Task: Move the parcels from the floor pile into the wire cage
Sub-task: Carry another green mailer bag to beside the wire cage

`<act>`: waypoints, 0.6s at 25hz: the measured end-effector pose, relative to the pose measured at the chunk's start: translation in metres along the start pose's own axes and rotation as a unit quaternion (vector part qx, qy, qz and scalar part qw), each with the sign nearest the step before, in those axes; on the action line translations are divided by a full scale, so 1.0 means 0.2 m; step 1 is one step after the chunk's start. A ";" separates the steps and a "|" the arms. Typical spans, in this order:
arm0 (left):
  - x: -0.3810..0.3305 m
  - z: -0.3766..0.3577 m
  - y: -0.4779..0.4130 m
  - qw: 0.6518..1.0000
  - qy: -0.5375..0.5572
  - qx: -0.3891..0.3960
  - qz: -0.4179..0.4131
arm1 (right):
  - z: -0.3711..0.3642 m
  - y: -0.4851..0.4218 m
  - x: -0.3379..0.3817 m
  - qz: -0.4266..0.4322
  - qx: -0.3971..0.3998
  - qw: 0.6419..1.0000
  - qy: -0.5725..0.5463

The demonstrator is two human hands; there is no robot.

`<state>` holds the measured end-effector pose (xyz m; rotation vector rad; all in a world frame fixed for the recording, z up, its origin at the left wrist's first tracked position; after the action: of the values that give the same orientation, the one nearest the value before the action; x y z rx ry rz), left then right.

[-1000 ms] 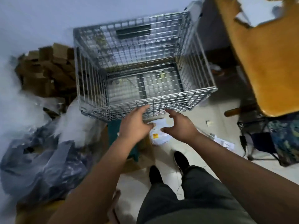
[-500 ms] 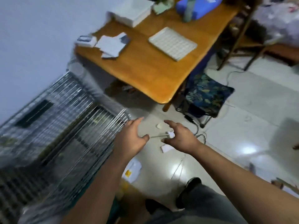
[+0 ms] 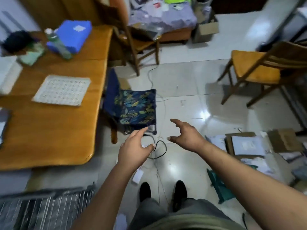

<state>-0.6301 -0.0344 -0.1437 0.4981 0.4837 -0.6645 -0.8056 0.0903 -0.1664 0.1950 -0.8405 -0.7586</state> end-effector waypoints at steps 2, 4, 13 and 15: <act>-0.21 -0.07 -0.15 0.997 -0.018 0.036 -0.064 | 0.13 0.04 -0.12 -0.032 -0.043 0.998 -0.029; -0.38 -0.12 -0.27 0.991 -0.030 0.059 -0.119 | 0.21 0.11 -0.21 -0.060 -0.083 0.993 -0.057; -1.06 -0.60 -0.30 0.919 -0.101 0.204 -0.322 | 0.32 0.71 -0.79 -0.243 -0.243 0.923 -0.174; -1.18 -0.78 -0.23 0.896 -0.122 0.244 -0.350 | 0.29 0.84 -0.94 -0.283 -0.259 0.904 -0.187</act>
<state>-0.8651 0.1315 -0.1445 0.7048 0.2417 -1.5485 -0.8403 0.3472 -0.1673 -0.2050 -0.9190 -1.5771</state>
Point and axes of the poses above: each hand's wrist, its own y-axis away from the middle knuckle, its own z-axis out of the back of the hand, x = y × z, the point moved 9 cm from there along -y, towards the middle knuckle, and after that the axes turned 1 degree about -y, right-handed, at the moved point
